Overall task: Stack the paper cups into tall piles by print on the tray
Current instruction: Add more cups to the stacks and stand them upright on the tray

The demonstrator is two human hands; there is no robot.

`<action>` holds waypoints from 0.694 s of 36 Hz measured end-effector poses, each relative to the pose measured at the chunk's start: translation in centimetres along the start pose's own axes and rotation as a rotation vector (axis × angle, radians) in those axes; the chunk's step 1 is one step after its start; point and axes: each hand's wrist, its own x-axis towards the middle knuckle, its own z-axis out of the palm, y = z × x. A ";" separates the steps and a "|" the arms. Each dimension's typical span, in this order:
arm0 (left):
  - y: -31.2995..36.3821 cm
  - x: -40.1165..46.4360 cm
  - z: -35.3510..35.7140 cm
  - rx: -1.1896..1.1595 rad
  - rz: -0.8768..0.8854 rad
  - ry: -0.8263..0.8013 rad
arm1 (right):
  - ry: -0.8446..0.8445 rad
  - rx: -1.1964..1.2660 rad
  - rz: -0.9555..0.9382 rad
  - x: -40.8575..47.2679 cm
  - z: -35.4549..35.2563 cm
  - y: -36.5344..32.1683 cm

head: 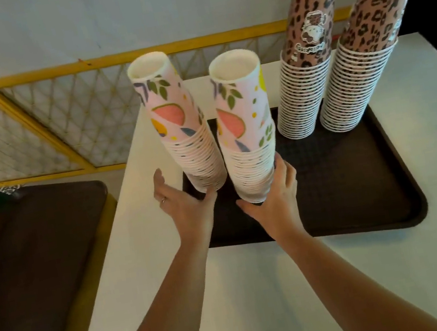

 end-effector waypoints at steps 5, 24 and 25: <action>-0.4 2.6 0.4 -0.058 0.046 -0.132 | 0.190 0.026 0.041 0.4 1.9 -0.6; -1.4 9.1 4.0 0.027 0.176 -0.192 | 0.251 0.076 0.129 6.4 2.8 0.1; -1.3 9.4 4.2 0.025 0.180 -0.193 | 0.248 0.074 0.126 6.8 2.8 0.2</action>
